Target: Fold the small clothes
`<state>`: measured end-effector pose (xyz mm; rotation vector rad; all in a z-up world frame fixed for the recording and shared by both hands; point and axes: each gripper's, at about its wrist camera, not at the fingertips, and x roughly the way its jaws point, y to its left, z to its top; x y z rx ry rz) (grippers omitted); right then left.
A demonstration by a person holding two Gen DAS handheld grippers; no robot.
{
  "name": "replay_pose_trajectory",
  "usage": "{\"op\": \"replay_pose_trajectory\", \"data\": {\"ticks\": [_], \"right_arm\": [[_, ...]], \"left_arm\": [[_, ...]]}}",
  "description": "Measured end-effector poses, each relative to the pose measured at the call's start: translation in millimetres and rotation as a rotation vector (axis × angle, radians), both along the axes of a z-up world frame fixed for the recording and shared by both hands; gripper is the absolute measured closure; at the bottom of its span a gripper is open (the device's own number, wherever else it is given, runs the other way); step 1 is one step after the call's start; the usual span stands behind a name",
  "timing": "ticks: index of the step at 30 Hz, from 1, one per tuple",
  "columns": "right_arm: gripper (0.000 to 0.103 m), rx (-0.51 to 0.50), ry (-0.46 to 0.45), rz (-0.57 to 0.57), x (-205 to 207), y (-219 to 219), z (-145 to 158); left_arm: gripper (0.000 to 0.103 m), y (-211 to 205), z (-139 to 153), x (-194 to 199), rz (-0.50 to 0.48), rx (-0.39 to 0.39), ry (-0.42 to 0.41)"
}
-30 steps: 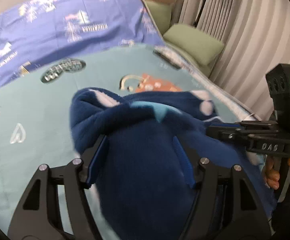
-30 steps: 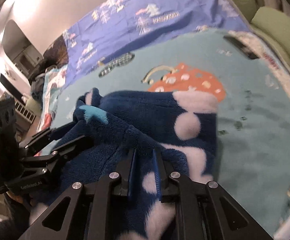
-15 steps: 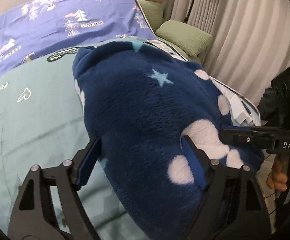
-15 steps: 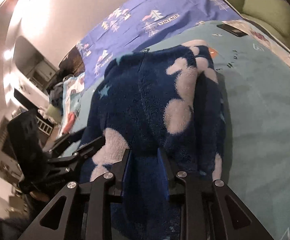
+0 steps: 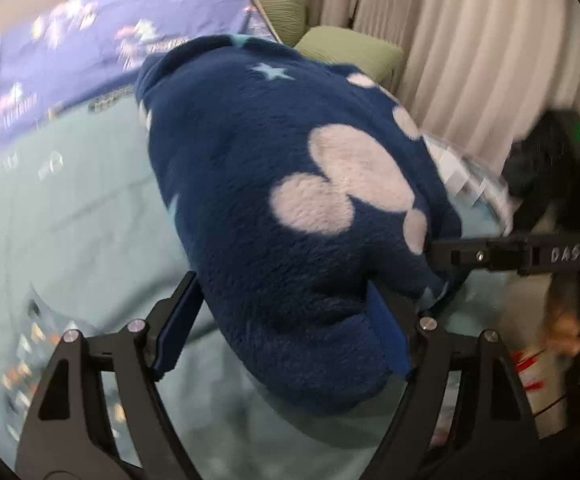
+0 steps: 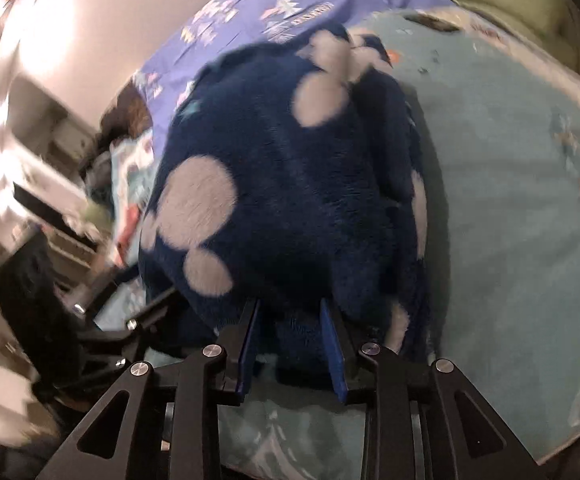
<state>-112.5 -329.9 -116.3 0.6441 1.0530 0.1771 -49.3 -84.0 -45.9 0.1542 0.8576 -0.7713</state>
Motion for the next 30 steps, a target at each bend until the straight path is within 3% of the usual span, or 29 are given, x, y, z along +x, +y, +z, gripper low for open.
{"op": "replay_pose_trajectory", "data": {"ticks": [3,5,6,7,8,9,11,16,24,30], "right_arm": [[0.068,-0.004,-0.039,0.019,-7,-5,17],[0.042,-0.008,-0.088,0.014,-12,-13,33],[0.034,-0.002,-0.140,-0.002,-13,-19,43],[0.017,-0.011,-0.176,-0.029,-12,-27,50],[0.006,-0.046,-0.206,-0.072,-13,-34,57],[0.004,-0.095,-0.229,-0.111,-10,-42,62],[0.002,-0.147,-0.225,-0.125,3,-52,63],[0.002,-0.012,-0.099,-0.094,54,-76,35],[0.002,0.056,-0.025,-0.030,110,-86,-1],[0.000,0.189,0.017,0.005,133,-94,-36]], "left_arm": [[0.023,9,17,-9,-0.015,0.010,-0.055],[0.023,14,30,-15,-0.030,0.003,-0.101],[0.023,17,36,-15,-0.029,-0.003,-0.119],[0.023,18,42,-15,-0.021,-0.010,-0.132],[0.023,20,47,-8,-0.006,-0.016,-0.139],[0.023,20,49,-3,0.006,-0.018,-0.138],[0.023,19,48,17,0.040,-0.012,-0.115],[0.023,17,39,57,0.080,-0.054,-0.010],[0.022,6,26,103,0.073,-0.129,0.096],[0.008,-1,9,136,0.033,-0.192,0.188]]}}
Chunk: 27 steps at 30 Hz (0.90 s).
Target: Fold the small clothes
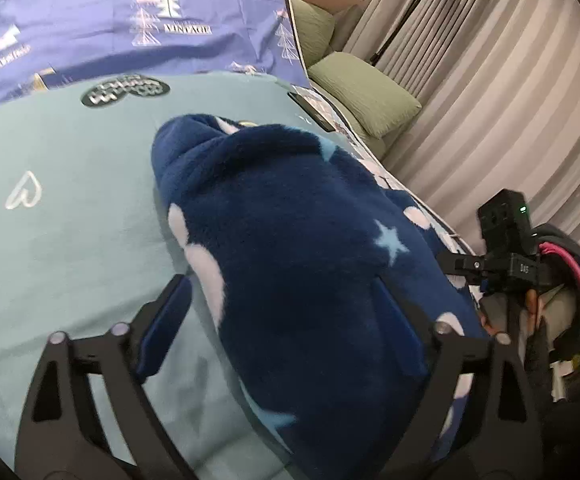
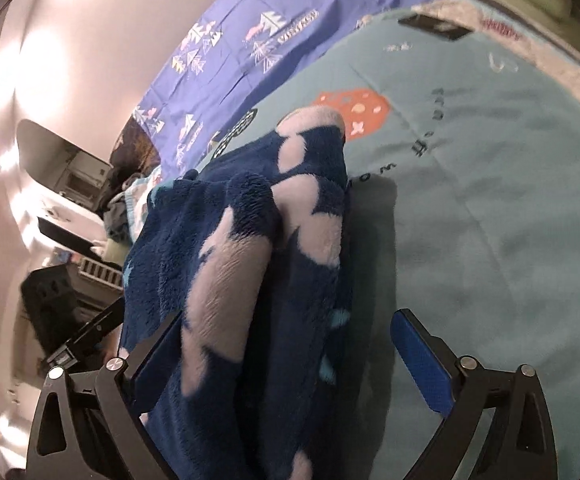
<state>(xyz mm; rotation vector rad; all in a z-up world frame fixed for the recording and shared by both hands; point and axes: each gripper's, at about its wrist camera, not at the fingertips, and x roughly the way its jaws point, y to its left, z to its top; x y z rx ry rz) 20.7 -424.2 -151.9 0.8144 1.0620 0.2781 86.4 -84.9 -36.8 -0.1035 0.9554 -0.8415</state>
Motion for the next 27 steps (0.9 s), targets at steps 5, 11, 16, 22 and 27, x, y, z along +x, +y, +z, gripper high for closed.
{"op": "replay_pose_trajectory", "data": {"ticks": [5,11,16,22,27], "right_arm": [[0.000,0.113,-0.016,0.029,9,-6,-18],[0.000,0.104,-0.034,0.097,34,1,-19],[0.000,0.123,-0.050,0.153,51,4,-21],[0.000,0.130,-0.114,0.201,53,10,-20],[0.000,0.111,-0.139,0.194,59,21,-17]], "left_arm": [[0.000,1,-21,14,-0.050,-0.092,0.095],[0.000,-6,-36,27,-0.128,-0.190,0.184],[0.000,-13,-49,37,-0.183,-0.253,0.248],[0.000,-18,-55,40,-0.243,-0.300,0.280],[0.000,-32,-55,45,-0.255,-0.286,0.272]]}}
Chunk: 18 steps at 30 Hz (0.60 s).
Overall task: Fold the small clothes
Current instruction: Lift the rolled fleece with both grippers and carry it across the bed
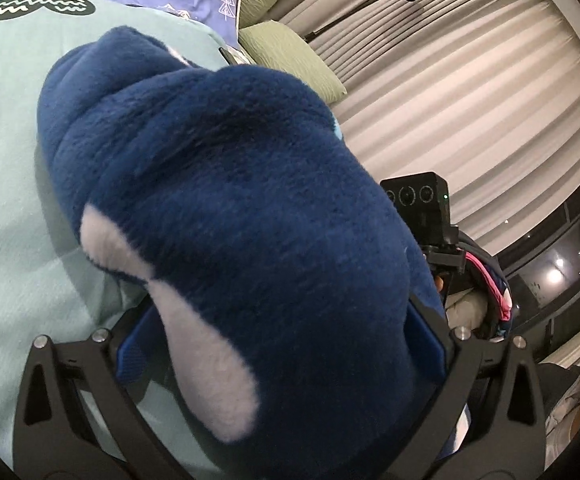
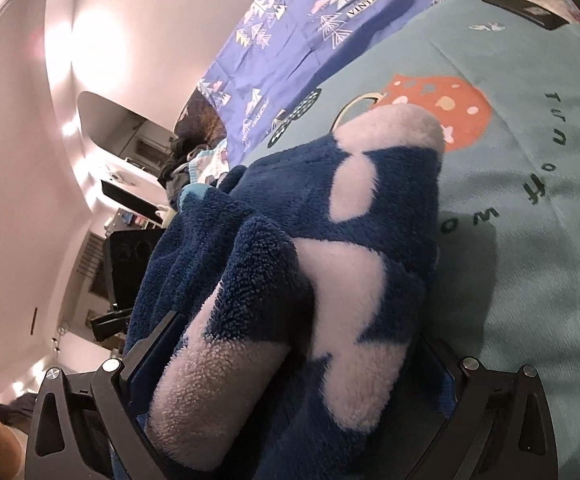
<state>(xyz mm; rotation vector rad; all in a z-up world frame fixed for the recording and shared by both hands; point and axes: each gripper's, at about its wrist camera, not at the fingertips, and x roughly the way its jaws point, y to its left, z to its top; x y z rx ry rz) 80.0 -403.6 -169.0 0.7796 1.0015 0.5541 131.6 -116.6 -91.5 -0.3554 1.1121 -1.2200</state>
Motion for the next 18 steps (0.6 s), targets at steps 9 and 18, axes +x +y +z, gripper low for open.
{"op": "replay_pose_trajectory", "data": {"ticks": [9,18], "right_arm": [[0.047,-0.004,-0.012,-0.112,-23,-2,21],[0.054,-0.069,-0.217,-0.194,-76,4,105]], "left_arm": [[0.029,4,40,-42,0.088,0.059,-0.220],[0.037,20,107,-88,0.110,0.015,-0.408]]}}
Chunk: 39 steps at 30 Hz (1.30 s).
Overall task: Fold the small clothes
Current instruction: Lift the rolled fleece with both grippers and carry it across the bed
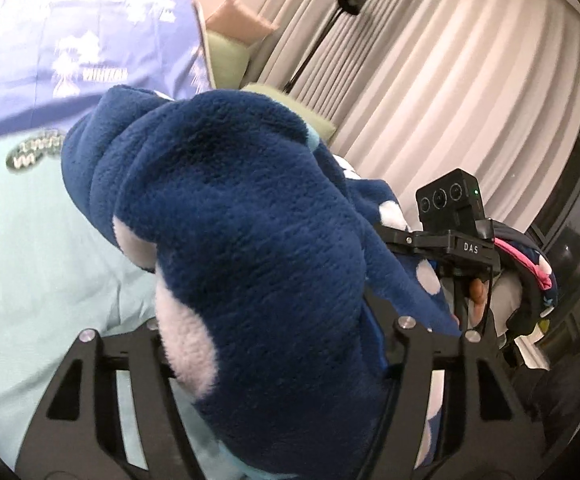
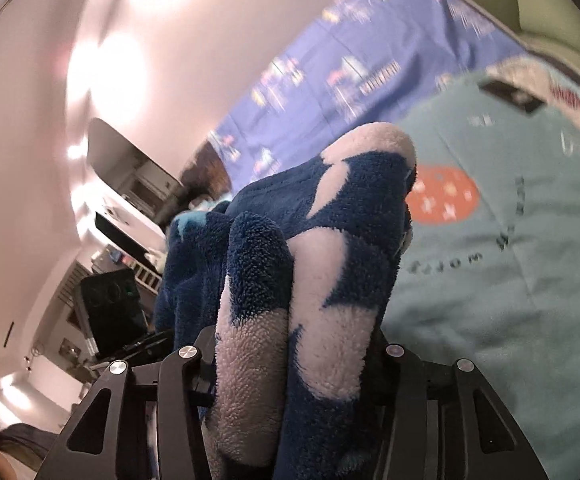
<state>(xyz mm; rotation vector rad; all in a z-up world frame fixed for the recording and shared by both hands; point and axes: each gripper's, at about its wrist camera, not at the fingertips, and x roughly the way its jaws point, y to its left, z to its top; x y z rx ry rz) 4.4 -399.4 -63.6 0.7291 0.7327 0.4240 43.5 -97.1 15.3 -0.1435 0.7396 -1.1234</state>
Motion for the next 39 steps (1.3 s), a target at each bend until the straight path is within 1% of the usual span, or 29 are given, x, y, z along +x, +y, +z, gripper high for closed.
{"op": "replay_pose_trajectory", "data": {"ticks": [3,6,8,10,13,18,20,22,24,26,30,31,34,37,39], "right_arm": [[0.055,-0.032,-0.077,-0.022,-14,2,32],[0.055,-0.075,-0.154,-0.038,-20,1,67],[0.055,-0.113,-0.187,-0.040,-12,5,88],[0.055,-0.157,-0.215,-0.040,-3,3,111],[0.055,-0.180,-0.234,-0.041,20,-9,140],[0.055,-0.193,-0.254,-0.049,83,-31,183],[0.055,-0.212,-0.265,-0.053,106,-37,195],[0.055,-0.218,-0.265,-0.056,133,-43,203],[0.055,-0.219,-0.258,-0.060,158,-49,204],[0.055,-0.229,-0.245,-0.062,182,-52,201],[0.055,-0.216,-0.204,-0.062,235,-62,183],[0.055,-0.207,-0.192,-0.061,248,-64,175],[0.055,-0.186,-0.159,-0.053,285,-70,148],[0.055,-0.180,-0.112,-0.039,326,-72,110],[0.055,-0.173,-0.066,-0.028,354,-73,77]], "left_arm": [[0.037,2,28,-17,0.007,-0.012,-0.088],[0.037,-3,59,-25,0.010,-0.010,-0.174],[0.037,-9,80,-25,0.004,0.000,-0.230],[0.037,-15,99,-18,0.001,0.011,-0.263],[0.037,-26,130,5,0.007,0.019,-0.293],[0.037,-50,177,61,0.044,0.042,-0.310],[0.037,-60,195,83,0.062,0.058,-0.325],[0.037,-67,204,102,0.075,0.073,-0.336],[0.037,-75,208,126,0.090,0.086,-0.341],[0.037,-82,206,149,0.100,0.100,-0.337],[0.037,-92,191,194,0.116,0.129,-0.320],[0.037,-95,184,211,0.121,0.135,-0.310],[0.037,-98,163,243,0.127,0.142,-0.271],[0.037,-101,125,287,0.137,0.156,-0.211],[0.037,-104,100,309,0.145,0.168,-0.175]]}}
